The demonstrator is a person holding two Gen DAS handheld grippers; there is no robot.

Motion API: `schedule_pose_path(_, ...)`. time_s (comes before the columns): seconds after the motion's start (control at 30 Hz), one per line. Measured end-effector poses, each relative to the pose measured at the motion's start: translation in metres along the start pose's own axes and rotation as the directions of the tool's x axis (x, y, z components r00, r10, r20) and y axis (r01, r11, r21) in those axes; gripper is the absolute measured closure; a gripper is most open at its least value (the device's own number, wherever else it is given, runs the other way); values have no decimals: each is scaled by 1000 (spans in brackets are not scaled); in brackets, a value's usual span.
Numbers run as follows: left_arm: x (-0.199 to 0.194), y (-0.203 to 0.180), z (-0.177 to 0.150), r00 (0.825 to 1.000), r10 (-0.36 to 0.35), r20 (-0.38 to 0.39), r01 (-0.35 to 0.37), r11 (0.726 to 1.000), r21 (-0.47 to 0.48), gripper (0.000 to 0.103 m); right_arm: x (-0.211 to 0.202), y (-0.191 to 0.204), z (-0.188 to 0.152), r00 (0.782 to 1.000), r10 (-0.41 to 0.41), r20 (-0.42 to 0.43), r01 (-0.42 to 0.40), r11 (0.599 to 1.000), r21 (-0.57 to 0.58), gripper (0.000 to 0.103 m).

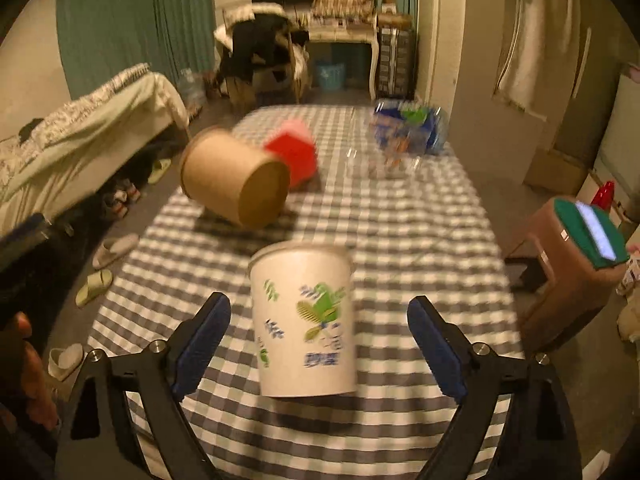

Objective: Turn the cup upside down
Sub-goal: 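Carry the cup toward the left gripper while the left gripper grasps it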

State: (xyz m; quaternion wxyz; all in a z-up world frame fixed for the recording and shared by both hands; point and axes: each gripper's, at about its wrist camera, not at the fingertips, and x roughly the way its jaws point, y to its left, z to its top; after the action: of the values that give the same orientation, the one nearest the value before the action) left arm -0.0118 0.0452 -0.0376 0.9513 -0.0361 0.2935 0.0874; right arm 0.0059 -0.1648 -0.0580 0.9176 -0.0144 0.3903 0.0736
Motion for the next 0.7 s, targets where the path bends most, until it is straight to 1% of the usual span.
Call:
schedule_pose_path(0.07, -10, -8, -1, 1000, 9, 12, -9, 1000, 4, 0, -17, -10, 3, 999, -7, 50, 7, 1000, 4, 12)
schedule_pose_path(0.13, -20, -14, -4, 999, 23, 26, -23, 1000, -14, 0, -30, -20, 5, 996, -14, 93, 13, 1000, 11, 12)
schedule_pose_path(0.23, -35, -33, -18, 999, -29, 28, 31, 998, -56, 0, -53, -48, 5, 984, -46, 171, 40, 998, 40, 11)
schedule_pose_path(0.33, -43, -53, -33, 998, -63, 21, 64, 995, -76, 0, -66, -75, 0, 972, -82, 221, 65, 994, 83, 10)
schedule_pose_path(0.43, -45, -81, -48, 995, -95, 1, 95, 994, -57, 0, -73, -108, -7, 964, -123, 235, 91, 986, 142, 10)
schedule_pose_path(0.53, -40, -101, -60, 994, -104, -20, 103, 994, -46, 0, -72, -133, -16, 967, -131, 219, 91, 979, 184, 10)
schedule_pose_path(0.63, -24, -122, -77, 991, -113, -74, 111, 993, -36, 0, -68, -152, -24, 971, -133, 200, 88, 971, 220, 10)
schedule_pose_path(0.7, -16, -133, -84, 989, -108, -97, 107, 994, -8, 0, -65, -162, -29, 972, -135, 192, 87, 967, 241, 10)
